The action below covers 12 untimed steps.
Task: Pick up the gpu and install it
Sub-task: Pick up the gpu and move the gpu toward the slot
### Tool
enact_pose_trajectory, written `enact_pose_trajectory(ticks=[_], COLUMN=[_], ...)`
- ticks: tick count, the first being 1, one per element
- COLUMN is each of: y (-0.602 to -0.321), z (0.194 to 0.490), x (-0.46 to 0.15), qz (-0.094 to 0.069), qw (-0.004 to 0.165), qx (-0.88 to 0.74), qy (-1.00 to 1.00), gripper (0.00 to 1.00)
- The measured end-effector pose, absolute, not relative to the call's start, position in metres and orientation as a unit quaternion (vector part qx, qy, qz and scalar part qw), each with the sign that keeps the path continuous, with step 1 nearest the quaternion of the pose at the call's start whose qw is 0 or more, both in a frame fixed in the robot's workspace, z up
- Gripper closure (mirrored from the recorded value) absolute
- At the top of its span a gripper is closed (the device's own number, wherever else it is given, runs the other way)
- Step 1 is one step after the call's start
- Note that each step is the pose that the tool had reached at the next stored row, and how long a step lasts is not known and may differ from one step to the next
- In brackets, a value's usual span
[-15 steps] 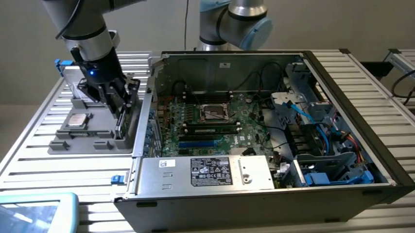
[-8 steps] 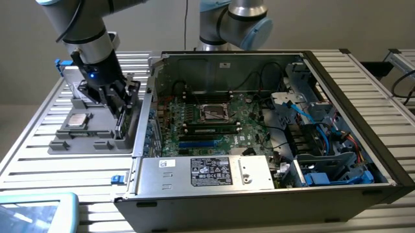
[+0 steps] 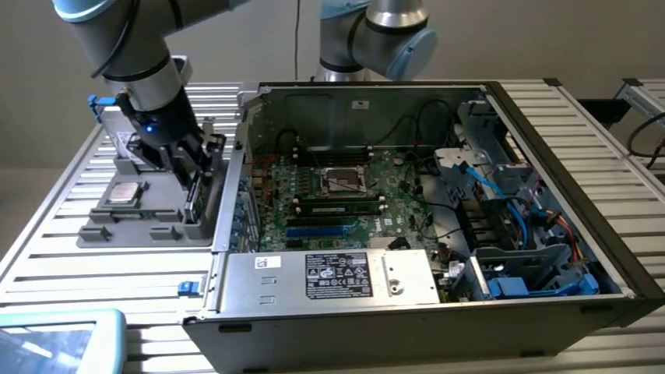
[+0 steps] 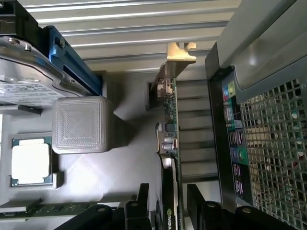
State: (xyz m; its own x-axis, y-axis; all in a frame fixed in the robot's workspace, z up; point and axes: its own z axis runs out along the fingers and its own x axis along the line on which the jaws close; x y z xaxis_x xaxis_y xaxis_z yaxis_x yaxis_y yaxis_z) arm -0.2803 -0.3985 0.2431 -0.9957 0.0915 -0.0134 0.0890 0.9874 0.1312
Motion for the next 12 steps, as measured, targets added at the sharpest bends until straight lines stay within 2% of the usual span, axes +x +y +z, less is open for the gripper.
enact_pose_trajectory(ticks=[12], y=[-0.3988], z=[0.2365], x=[-0.2778], qz=[0.066], qw=[0.005], qx=[0.046], qy=[0.997], gripper=[0.55])
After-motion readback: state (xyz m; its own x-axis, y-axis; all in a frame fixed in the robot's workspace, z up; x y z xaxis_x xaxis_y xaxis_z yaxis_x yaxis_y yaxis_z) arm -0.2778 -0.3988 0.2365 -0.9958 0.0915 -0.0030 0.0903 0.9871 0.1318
